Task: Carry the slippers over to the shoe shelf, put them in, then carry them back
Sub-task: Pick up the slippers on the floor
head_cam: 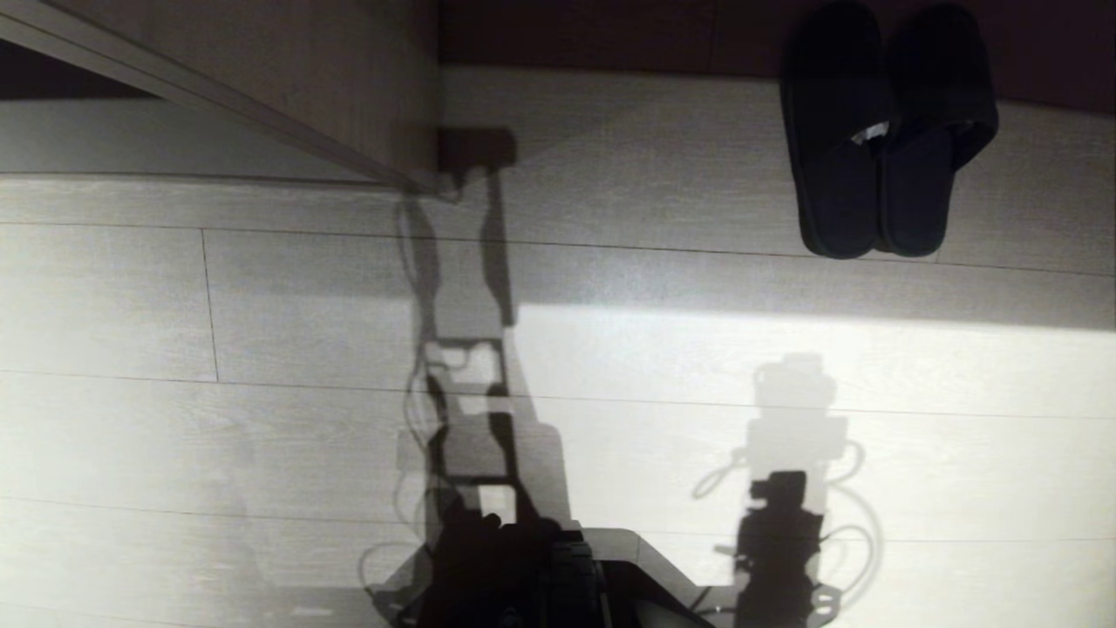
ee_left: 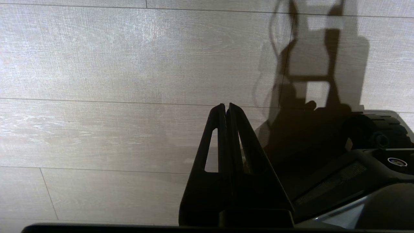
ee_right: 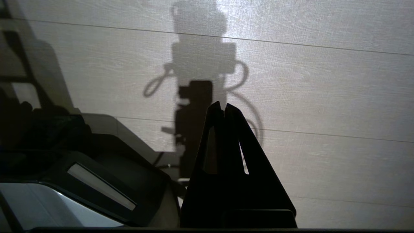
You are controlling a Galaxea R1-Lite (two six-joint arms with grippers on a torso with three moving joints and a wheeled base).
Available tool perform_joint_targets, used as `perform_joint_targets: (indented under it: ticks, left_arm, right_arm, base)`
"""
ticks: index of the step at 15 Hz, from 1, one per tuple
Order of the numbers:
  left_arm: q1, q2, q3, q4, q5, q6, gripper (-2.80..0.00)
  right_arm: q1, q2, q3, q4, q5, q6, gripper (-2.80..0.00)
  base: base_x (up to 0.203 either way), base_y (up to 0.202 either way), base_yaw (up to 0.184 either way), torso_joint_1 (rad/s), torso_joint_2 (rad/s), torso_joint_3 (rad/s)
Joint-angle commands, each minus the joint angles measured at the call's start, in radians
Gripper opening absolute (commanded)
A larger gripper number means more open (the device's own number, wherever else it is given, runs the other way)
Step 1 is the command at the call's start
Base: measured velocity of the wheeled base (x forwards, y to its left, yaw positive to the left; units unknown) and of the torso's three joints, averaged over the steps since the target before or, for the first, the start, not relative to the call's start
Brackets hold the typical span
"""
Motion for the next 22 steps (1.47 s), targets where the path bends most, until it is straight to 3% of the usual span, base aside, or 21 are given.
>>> perform_joint_targets:
  ticks: [1, 6, 11, 17, 22]
  left_arm:
    - [0.0, 0.001, -0.001, 0.0, 0.0, -0.001, -2.8]
    - [0.0, 0.001, 0.0, 0.0, 0.0, -0.001, -2.8]
    - [0.0, 0.001, 0.0, 0.0, 0.0, -0.001, -2.8]
    - [0.0, 0.001, -0.001, 0.0, 0.0, -0.001, -2.8]
    - [0.0, 0.001, 0.001, -0.001, 0.0, -0.001, -2.8]
  right_arm:
    - [0.0, 0.002, 0.0, 0.0, -0.001, 0.001, -2.8]
    - [0.0, 0.003, -0.007, 0.0, -0.001, -0.013, -2.8]
    - [0.0, 0.065, -0.247, 0.093, -0.002, -0.022, -2.8]
    - [0.007, 0.394, -0.446, 0.116, -0.028, -0.034, -2.8]
    - [0.003, 0.689, -0.471, 0.075, -0.109, -0.072, -2.8]
  base:
    - [0.0, 0.0, 0.0, 0.0, 0.0, 0.0]
    - [0.0, 0.0, 0.0, 0.0, 0.0, 0.0]
    - [0.0, 0.0, 0.0, 0.0, 0.0, 0.0]
    - [0.0, 0.0, 0.0, 0.0, 0.0, 0.0]
    - [0.0, 0.0, 0.0, 0.0, 0.0, 0.0]
